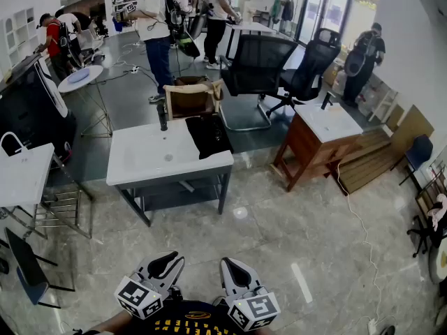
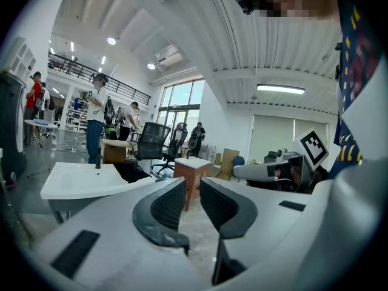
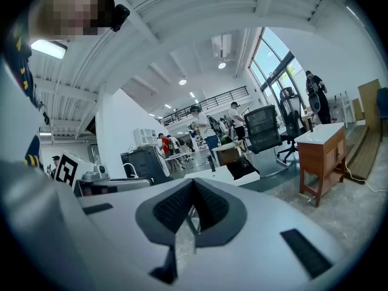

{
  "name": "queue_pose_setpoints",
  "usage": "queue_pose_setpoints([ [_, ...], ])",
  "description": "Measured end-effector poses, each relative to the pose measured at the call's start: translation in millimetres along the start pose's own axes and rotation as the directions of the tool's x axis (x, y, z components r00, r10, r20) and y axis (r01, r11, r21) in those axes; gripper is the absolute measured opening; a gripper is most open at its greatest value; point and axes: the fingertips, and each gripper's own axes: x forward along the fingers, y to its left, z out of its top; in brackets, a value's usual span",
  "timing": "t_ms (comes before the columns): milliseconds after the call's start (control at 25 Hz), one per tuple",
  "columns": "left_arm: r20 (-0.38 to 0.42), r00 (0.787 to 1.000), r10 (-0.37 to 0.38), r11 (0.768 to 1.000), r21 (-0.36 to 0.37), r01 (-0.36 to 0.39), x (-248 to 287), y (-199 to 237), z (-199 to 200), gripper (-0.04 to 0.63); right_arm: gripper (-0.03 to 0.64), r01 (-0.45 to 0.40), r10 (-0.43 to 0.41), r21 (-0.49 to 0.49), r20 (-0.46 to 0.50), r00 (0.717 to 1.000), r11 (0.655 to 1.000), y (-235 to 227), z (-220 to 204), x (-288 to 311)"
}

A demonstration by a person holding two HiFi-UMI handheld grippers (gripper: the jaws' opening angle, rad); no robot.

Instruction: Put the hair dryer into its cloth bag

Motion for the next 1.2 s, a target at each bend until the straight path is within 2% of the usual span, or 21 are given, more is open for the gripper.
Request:
queue_pose_setpoints([
  [280,-0.014,1.000,0.008,1.000,-0.006,-0.008,29,-27,-10,0.077,0.008,-0.025,0.025,0.021,-0.017,1.000,0.999,-34,1,-13],
  [600,-0.045,0.997,0.067,0.997,-0.035,-0.069,36,-43,-24,0.077,0.009,-0.079,0.086,0.123,-0.050,0.995,0.989,-56,-13,-18],
  [800,-0.069,0.993,0.100,0.991,-0.082,-0.106,39,-27,-31,0.077,0.009,-0.094,0.104,0.114,-0.085,0.991,0.989,-57,-17,-4],
  [1040,-0.082,0.995,0.059,0.995,-0.071,-0.065,69,7,-28,0.076,0.009,-0.102,0.106,0.038,-0.104,0.989,0.994,-60,-12,41],
  [1200,-0.070,0.997,0.028,0.996,-0.082,-0.034,92,51,-14,0.077,0.008,-0.072,0.072,0.005,-0.102,0.992,0.997,-68,2,86],
])
